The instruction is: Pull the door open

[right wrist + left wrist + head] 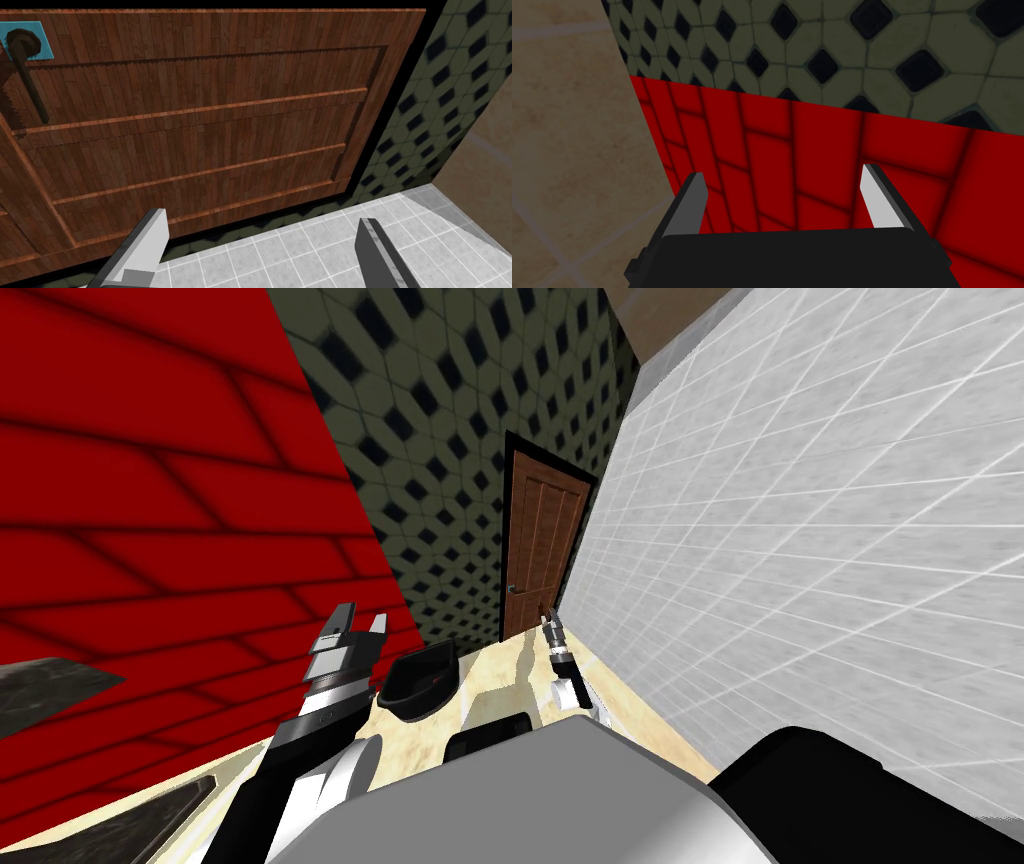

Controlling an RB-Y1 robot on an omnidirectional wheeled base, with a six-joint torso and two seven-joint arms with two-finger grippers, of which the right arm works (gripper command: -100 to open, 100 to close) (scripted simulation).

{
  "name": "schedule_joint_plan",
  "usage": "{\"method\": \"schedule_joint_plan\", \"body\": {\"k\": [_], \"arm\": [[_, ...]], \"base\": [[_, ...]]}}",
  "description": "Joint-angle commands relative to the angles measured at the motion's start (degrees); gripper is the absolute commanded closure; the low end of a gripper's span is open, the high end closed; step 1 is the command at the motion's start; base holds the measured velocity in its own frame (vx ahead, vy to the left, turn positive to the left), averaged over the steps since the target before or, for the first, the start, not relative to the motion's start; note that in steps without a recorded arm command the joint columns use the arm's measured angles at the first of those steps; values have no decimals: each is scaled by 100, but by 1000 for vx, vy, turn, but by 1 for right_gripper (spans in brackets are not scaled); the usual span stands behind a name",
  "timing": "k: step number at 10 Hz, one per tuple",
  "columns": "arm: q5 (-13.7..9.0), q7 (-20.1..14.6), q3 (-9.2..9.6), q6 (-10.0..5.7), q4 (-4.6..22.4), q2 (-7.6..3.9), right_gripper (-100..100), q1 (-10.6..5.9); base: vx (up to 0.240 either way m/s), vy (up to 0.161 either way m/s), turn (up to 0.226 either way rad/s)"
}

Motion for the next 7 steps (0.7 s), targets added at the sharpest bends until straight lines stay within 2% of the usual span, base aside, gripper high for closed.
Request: {"method": "schedule_joint_plan", "body": {"k": [1,7], "arm": [[-12,-43,48,-61,192,-60,-100,-11],[-59,-190,187,-319,1128,-266,-100,-255]], "base": [[104,-25,69],[96,-28,65]]}}
